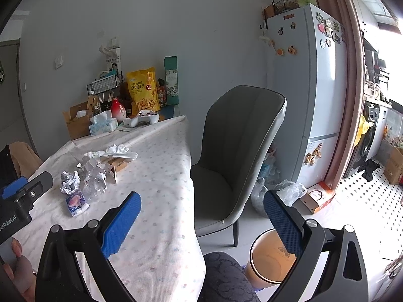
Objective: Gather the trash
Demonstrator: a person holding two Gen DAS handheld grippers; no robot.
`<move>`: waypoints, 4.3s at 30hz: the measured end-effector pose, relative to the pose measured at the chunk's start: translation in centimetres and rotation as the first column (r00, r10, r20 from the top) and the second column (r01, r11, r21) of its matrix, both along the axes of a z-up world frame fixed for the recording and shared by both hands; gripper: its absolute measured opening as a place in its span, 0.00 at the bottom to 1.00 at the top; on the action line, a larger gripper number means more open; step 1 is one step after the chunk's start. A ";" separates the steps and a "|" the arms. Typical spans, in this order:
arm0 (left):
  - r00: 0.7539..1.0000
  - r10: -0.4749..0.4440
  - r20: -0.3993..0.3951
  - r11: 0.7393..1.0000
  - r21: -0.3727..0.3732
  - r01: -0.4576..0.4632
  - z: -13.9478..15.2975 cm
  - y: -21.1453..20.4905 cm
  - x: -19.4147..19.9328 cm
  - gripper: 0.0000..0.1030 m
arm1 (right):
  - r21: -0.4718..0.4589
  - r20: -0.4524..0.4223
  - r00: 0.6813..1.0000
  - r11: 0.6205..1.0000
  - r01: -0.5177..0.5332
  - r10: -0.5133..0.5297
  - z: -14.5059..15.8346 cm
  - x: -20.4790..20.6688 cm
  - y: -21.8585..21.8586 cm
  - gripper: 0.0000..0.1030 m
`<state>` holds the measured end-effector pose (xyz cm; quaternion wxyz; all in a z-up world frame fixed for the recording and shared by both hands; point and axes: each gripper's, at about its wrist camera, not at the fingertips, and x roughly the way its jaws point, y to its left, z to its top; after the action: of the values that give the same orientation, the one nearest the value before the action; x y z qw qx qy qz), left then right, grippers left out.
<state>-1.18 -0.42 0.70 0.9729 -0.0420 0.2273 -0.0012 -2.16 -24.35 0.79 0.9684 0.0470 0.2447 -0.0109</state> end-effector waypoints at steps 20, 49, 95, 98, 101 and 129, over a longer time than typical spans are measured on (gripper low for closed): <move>1.000 0.002 0.001 1.000 -0.010 -0.002 0.2 0.3 -0.1 0.95 | 0.004 -0.005 1.000 1.000 0.000 0.000 0.1 -0.2 -0.3 0.93; 0.976 0.107 -0.191 0.983 -0.127 -0.132 -5.3 9.8 6.9 0.73 | 0.076 -0.092 0.955 0.958 -0.277 0.283 -2.3 9.0 6.2 0.73; 0.963 0.206 -0.172 0.939 -0.241 -0.244 -4.3 15.5 7.8 0.01 | 0.256 -0.293 0.747 0.802 -0.540 0.597 -7.7 19.0 19.3 0.24; 0.968 0.200 -0.152 0.943 -0.240 -0.232 -3.5 15.0 7.3 0.01 | 0.268 -0.267 0.754 0.797 -0.541 0.601 -6.8 18.1 18.4 0.23; 0.974 0.187 -0.129 0.947 -0.241 -0.214 -2.6 14.1 6.9 0.01 | 0.267 -0.236 0.764 0.796 -0.543 0.600 -5.6 16.8 17.3 0.23; 0.975 -0.198 -0.100 0.954 -0.246 0.169 -0.9 -0.8 10.5 0.01 | 0.274 -0.166 0.929 0.921 -0.278 0.330 -4.2 11.7 -0.6 0.23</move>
<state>9.31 -1.22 -0.19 0.9408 -0.1359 0.2880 -0.1161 9.56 -24.94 -3.40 0.9137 0.1260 0.3489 0.1659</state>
